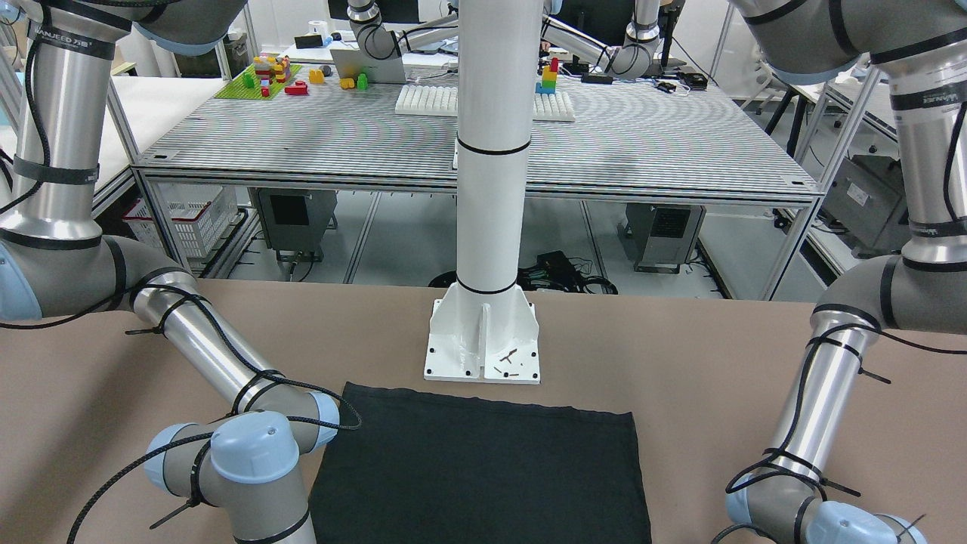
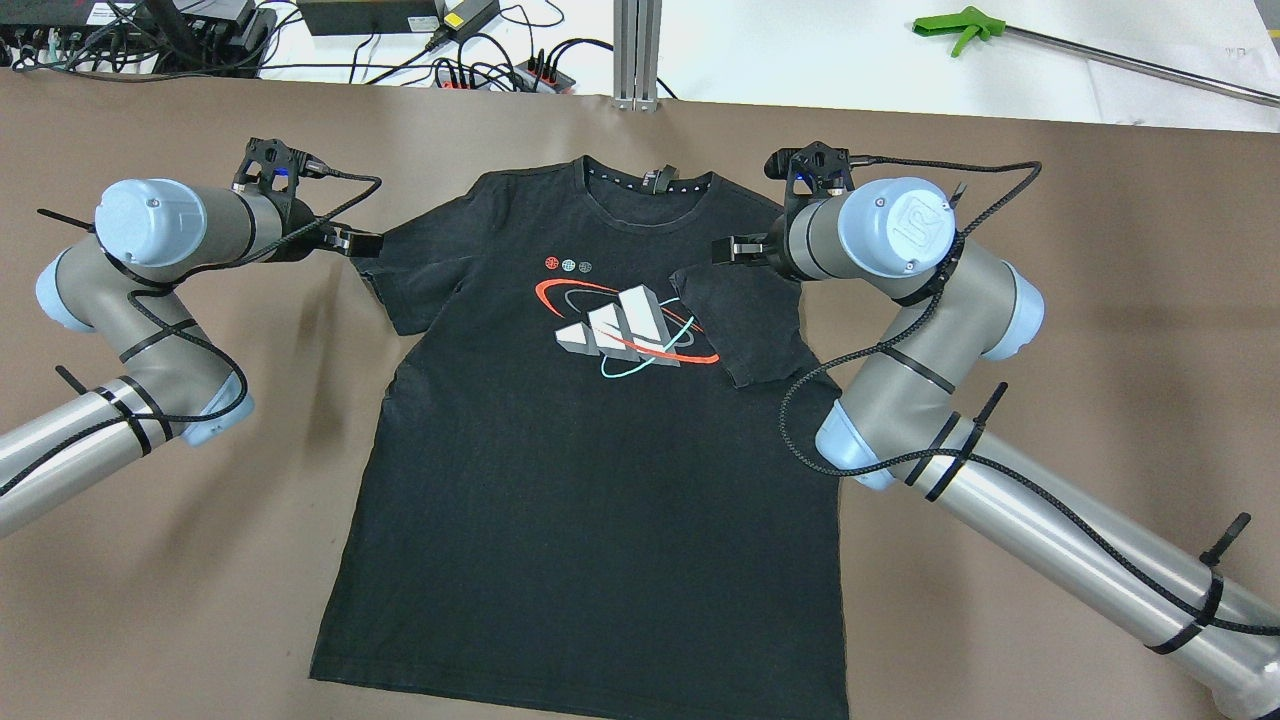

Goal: Fold clothes
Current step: 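Position the left gripper at the sleeve nearest it while the right gripper holds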

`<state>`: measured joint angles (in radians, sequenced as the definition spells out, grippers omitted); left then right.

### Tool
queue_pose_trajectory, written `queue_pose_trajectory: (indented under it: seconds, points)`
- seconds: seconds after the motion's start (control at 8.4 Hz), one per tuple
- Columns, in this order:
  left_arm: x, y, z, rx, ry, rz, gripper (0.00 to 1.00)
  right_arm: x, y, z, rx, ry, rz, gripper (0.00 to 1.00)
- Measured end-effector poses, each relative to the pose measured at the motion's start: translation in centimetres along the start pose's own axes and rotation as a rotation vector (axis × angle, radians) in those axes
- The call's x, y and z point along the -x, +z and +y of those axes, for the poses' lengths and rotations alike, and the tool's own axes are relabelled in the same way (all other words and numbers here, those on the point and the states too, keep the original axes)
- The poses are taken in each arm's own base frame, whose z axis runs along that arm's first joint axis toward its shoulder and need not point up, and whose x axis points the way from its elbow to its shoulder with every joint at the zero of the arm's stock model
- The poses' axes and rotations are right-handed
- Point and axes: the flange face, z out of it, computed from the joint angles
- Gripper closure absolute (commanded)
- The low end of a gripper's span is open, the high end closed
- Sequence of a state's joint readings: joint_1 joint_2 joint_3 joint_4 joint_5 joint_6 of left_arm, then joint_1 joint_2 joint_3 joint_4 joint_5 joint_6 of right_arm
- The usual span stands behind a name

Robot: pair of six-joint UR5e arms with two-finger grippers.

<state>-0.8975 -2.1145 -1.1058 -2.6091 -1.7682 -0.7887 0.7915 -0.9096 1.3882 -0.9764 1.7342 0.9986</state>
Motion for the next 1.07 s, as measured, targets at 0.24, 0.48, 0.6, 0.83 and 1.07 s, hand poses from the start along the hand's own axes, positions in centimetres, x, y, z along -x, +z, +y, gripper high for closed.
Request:
queue_pose_trajectory:
  seconds: [0.24, 0.48, 0.6, 0.83, 1.07]
  points:
    - [-0.64, 1.1, 0.16, 0.015, 0.004, -0.003, 0.06, -0.14, 0.05, 0.07, 0.0, -0.001, 0.002, 0.06]
    - [-0.62, 1.45, 0.38, 0.022, 0.011, -0.006, 0.07, -0.23, 0.09, 0.12, 0.001, -0.001, 0.004, 0.06]
    - [-0.46, 1.52, 0.5, 0.025, 0.022, -0.008, 0.1, -0.24, 0.11, 0.16, 0.002, 0.0, 0.004, 0.06]
    - [-0.2, 1.54, 0.65, 0.028, 0.035, -0.009, 0.26, -0.22, 0.14, 0.22, 0.002, 0.0, 0.003, 0.06]
    - [-0.07, 1.53, 0.73, 0.029, 0.038, -0.01, 0.37, -0.23, 0.14, 0.22, 0.002, 0.002, 0.004, 0.06]
